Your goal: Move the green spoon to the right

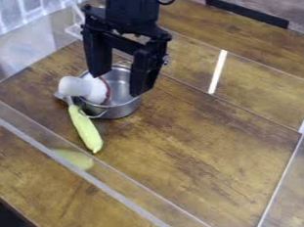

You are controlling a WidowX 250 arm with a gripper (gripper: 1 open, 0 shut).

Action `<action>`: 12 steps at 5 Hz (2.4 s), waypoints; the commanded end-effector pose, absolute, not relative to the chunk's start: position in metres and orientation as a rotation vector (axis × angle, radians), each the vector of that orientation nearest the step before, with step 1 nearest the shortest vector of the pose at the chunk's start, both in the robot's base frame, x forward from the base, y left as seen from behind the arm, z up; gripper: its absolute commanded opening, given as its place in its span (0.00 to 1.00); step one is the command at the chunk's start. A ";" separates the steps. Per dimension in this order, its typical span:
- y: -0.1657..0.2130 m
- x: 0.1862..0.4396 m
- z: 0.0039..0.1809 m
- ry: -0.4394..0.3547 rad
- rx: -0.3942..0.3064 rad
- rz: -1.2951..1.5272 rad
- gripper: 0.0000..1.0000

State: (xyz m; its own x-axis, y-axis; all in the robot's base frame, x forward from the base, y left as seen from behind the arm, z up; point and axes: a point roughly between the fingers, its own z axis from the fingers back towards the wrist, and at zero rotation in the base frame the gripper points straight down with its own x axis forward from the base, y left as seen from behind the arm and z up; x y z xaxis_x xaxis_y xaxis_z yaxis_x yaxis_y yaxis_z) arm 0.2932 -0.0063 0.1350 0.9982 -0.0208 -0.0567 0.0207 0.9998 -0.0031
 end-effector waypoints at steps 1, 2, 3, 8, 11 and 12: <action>-0.008 0.288 0.124 0.095 -0.006 0.023 1.00; 0.014 0.284 0.106 0.083 -0.014 0.171 1.00; 0.040 0.284 0.097 0.051 -0.028 0.348 1.00; 0.054 0.285 0.044 0.058 -0.104 0.876 1.00; 0.042 0.289 0.034 0.087 -0.137 1.093 1.00; 0.045 0.286 0.034 0.098 -0.146 1.139 1.00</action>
